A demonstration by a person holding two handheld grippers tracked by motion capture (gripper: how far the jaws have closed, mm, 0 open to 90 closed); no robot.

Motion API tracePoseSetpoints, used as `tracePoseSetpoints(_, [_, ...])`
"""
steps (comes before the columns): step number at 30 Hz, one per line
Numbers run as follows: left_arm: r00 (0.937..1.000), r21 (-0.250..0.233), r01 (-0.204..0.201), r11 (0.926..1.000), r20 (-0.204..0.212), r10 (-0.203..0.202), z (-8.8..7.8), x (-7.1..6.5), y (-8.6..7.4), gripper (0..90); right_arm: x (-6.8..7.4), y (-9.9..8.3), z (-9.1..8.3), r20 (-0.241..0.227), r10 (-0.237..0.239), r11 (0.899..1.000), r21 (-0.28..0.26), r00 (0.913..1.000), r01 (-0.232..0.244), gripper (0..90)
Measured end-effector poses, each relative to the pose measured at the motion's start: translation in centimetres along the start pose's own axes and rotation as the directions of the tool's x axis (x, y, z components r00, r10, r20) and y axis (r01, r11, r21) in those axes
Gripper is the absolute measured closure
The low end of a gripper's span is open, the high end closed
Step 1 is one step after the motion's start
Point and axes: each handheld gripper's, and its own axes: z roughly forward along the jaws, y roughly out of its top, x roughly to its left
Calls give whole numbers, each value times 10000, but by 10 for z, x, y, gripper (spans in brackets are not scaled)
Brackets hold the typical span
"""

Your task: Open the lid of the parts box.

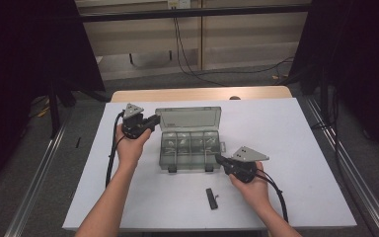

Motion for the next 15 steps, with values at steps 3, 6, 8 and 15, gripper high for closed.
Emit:
tracePoseSetpoints(3, [9999,120,-101,9999,-1,101,1,1,0,832,0,0,0,4,-18,10000,-4,10000,18,900])
tracePoseSetpoints(6, [10000,66,-52,10000,-49,53,3,1,0,832,0,0,0,3,-26,10000,2,10000,26,900])
tracePoseSetpoints(8, [9999,102,-70,9999,-97,71,3,1,0,833,0,0,0,3,-30,10000,0,10000,30,900])
tracePoseSetpoints(15, [9999,141,-39,9999,-119,40,6,2,-1,834,0,0,0,-5,-49,10000,-7,10000,49,900])
